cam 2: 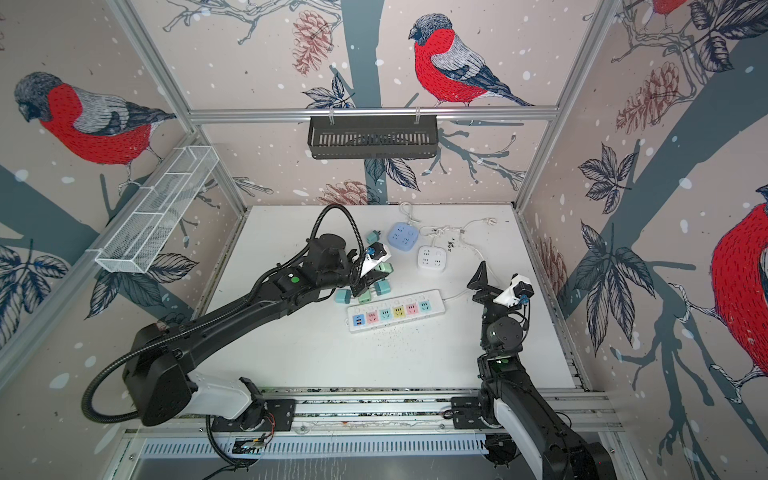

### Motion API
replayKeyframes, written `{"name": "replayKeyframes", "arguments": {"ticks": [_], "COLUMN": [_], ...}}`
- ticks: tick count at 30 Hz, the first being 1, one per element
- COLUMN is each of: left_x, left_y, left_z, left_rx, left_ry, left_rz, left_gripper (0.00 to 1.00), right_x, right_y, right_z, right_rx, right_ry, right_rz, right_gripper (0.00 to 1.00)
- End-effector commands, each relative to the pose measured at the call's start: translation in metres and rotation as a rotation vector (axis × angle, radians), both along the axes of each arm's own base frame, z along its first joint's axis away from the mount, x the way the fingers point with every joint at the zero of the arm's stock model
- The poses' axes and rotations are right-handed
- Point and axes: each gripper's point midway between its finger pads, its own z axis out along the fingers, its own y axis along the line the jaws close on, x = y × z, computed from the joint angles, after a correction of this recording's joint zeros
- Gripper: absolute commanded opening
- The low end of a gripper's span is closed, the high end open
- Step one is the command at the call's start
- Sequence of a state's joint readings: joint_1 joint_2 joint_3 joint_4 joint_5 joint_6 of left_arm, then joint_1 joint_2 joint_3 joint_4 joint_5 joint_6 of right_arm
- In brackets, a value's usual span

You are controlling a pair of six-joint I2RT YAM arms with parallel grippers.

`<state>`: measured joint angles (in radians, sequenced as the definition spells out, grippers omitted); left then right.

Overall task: Insert the plug
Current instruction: 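Carry the adapter with the left gripper toward the power strip while the right arm withdraws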

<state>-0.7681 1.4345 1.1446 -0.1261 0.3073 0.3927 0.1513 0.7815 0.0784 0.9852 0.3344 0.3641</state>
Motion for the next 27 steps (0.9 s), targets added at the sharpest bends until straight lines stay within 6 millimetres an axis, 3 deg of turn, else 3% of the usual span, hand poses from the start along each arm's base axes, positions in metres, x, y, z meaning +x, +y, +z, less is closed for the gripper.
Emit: {"name": "replayKeyframes", "arguments": {"ticks": [1, 7, 11, 16, 21, 22, 27], "left_x": [-0.003, 0.000, 0.010, 0.018, 0.014, 0.011, 0.006], "left_y": [-0.003, -0.017, -0.028, -0.040, -0.060, -0.064, -0.087], "left_z": [-0.012, -0.034, -0.043, -0.054, -0.068, -0.072, -0.088], "left_rx": [0.081, 0.195, 0.251, 0.327, 0.372, 0.386, 0.410], "left_ry": [0.016, 0.082, 0.146, 0.222, 0.261, 0.267, 0.308], "left_rz": [-0.023, -0.033, -0.021, -0.003, -0.040, -0.052, -0.105], "left_gripper": [0.00, 0.00, 0.00, 0.00, 0.00, 0.00, 0.00], "right_x": [0.022, 0.052, 0.064, 0.059, 0.056, 0.055, 0.058], "right_y": [0.005, -0.038, -0.037, -0.038, -0.046, -0.048, -0.045], "right_z": [-0.022, -0.074, -0.084, -0.098, -0.114, -0.124, -0.121], "right_rx": [0.071, 0.255, 0.254, 0.278, 0.316, 0.320, 0.320], "right_ry": [0.122, 0.413, 0.507, 0.459, 0.503, 0.527, 0.483], "right_rz": [0.030, -0.230, -0.229, -0.219, -0.263, -0.278, -0.245], "right_gripper": [1.00, 1.00, 1.00, 1.00, 1.00, 1.00, 1.00]}}
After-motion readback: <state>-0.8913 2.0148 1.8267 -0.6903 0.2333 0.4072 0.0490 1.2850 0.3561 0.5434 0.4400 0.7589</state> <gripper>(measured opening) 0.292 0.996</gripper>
